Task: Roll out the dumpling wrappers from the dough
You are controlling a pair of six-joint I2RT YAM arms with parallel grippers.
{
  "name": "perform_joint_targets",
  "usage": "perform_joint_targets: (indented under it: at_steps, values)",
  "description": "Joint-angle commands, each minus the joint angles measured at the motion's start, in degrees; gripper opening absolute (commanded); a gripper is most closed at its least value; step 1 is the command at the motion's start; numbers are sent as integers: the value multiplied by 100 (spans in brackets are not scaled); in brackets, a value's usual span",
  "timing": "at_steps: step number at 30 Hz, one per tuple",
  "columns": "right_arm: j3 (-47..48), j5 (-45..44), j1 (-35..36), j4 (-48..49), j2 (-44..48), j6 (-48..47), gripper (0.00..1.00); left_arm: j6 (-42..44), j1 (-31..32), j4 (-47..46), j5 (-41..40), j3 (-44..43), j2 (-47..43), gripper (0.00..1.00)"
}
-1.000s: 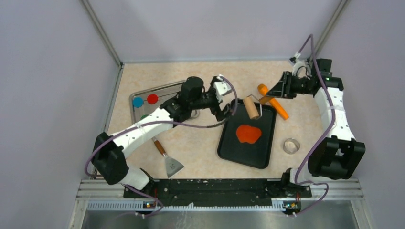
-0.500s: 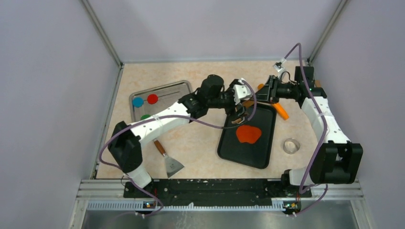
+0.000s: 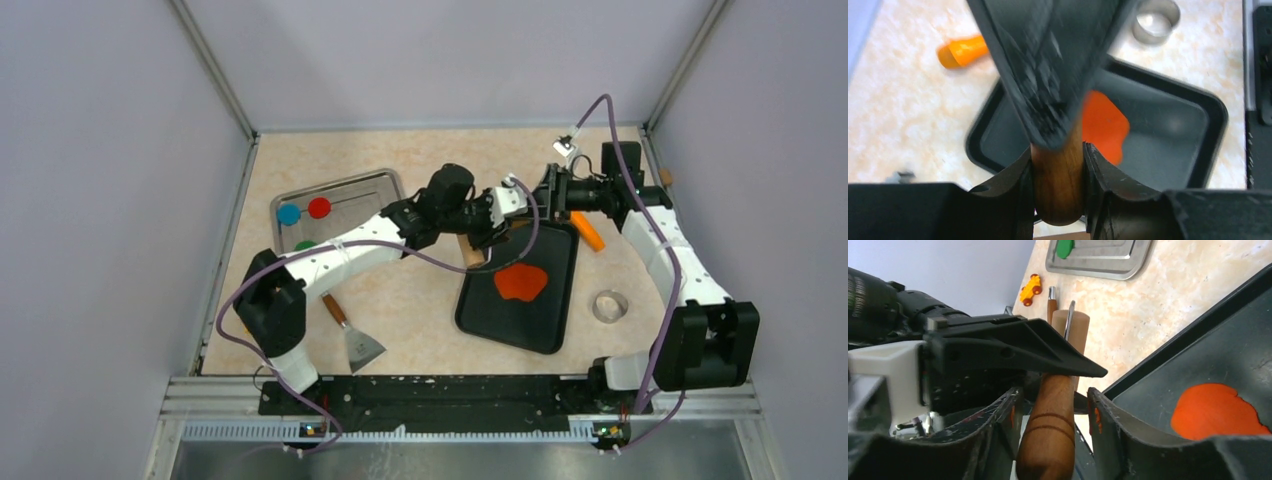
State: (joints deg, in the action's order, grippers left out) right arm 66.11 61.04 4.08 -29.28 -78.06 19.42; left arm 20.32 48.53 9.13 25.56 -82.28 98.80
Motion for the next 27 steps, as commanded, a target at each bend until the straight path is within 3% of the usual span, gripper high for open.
perform_joint_targets:
  at_steps: [1, 2, 3, 5, 7, 10, 13, 14, 16, 20, 27]
  values:
    - [-119, 498, -233, -5, 126, -18, 60, 64, -50, 130, 82, 766, -747, 0]
    - [-273, 778, -358, 450, 164, 301, 80, 46, -84, 391, 122, 885, -807, 0]
    - [-401, 1022, -687, 652, 206, 552, 85, 32, -145, 735, 160, 962, -844, 0]
    - [-470, 1217, -1121, 306, 220, 137, 87, -109, -352, 1481, 206, 1166, -925, 0]
    - [-60, 719, -1470, -1326, 31, -1536, 88, -99, -650, 1998, 225, 1492, -1011, 0]
    - [768, -788, -1576, -3125, -278, -3724, 85, -64, -1047, 2482, 10, 1976, -1245, 0]
    - [884, -2427, -1577, -3730, -256, -4897, 80, 170, -1164, 2868, -275, 2325, -1463, 1]
    - [835, -2879, -1583, -3851, -223, -5233, 74, 200, -1171, 2897, -341, 2407, -1507, 2]
    - [626, -3539, -1619, -3974, 47, -5667, 68, 343, -1166, 2938, -369, 2526, -1501, 3]
    - [-177, -4353, -1673, -3715, 766, -6239, 67, 505, -1175, 2797, -372, 2632, -1228, 11]
    - [-1061, -4625, -2077, -3265, 862, -6380, 66, 602, -1176, 2548, -428, 2654, -642, 28]
